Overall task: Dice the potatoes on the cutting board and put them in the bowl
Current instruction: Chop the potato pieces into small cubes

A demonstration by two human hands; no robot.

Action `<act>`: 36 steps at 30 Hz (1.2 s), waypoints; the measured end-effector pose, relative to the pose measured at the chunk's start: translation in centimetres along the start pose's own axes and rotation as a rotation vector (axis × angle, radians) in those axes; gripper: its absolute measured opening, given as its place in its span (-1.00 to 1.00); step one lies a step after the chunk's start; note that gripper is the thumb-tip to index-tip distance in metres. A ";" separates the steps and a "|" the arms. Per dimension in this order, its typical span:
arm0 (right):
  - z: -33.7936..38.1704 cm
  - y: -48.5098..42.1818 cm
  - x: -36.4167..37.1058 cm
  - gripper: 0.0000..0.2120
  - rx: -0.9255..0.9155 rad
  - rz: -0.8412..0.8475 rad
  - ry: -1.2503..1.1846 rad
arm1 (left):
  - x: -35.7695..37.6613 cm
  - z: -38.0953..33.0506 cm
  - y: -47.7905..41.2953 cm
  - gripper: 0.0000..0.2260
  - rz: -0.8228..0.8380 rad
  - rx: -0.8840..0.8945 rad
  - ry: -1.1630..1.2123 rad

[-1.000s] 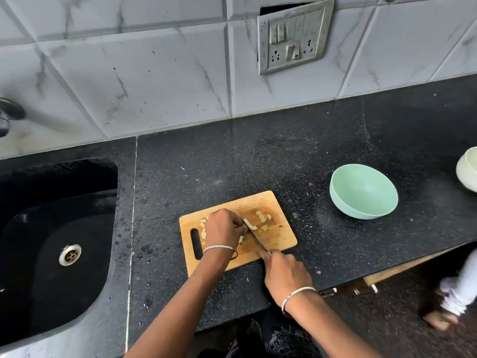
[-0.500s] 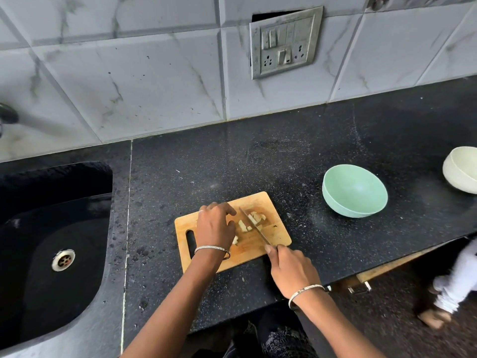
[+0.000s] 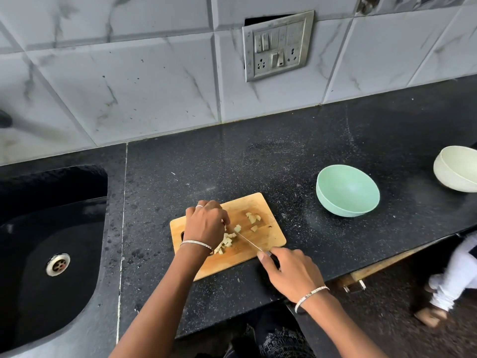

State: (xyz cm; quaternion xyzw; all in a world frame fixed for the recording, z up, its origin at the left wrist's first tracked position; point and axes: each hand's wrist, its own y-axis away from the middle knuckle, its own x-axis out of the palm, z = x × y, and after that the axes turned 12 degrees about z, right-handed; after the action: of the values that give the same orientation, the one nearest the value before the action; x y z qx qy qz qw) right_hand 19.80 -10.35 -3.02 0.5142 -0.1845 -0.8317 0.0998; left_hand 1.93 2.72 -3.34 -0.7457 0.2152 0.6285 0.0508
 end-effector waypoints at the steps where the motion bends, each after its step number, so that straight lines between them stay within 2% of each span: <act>1: -0.4 0.1 -0.3 -0.58 0.002 -0.009 0.003 | 0.0 0.2 -0.1 -0.87 0.008 0.002 0.028; 3: -1.2 0.1 -0.7 -0.57 0.008 -0.019 0.011 | -0.1 0.3 -0.2 -0.85 0.044 0.048 0.090; 8: -1.1 -0.4 -0.8 -0.54 0.007 -0.018 0.043 | -0.6 -1.0 0.1 -0.65 0.153 0.301 0.149; 12: -0.4 -0.6 -0.8 -0.51 -0.009 -0.005 0.042 | -0.4 -0.8 0.1 -0.76 0.127 0.147 0.000; 16: -1.1 -0.3 -1.0 -0.56 0.004 -0.019 0.012 | -0.3 0.2 -0.1 -0.83 0.080 0.036 0.011; 23: -3.2 -0.2 -0.7 -0.65 0.047 -0.026 -0.017 | -0.5 -0.5 -0.1 -0.77 0.064 0.017 0.079; 29: -3.4 -0.4 -0.5 -0.77 0.082 -0.084 0.011 | -0.4 -1.6 -0.6 -0.70 -0.032 -0.042 0.176; 32: -3.4 -0.4 -0.4 -0.76 0.099 -0.110 0.005 | -0.4 -1.9 -0.9 -0.68 0.020 0.031 0.157; 36: -3.8 -0.7 0.0 -0.66 0.133 -0.153 -0.111 | 0.4 -2.1 -1.4 -0.69 -0.032 -0.014 0.187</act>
State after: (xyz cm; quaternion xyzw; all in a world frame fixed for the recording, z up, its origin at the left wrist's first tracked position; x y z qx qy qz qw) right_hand 23.17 -10.49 -4.81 0.4853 -0.2049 -0.8500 -0.0086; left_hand 4.47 3.18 -3.60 -0.8049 0.2028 0.5565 0.0354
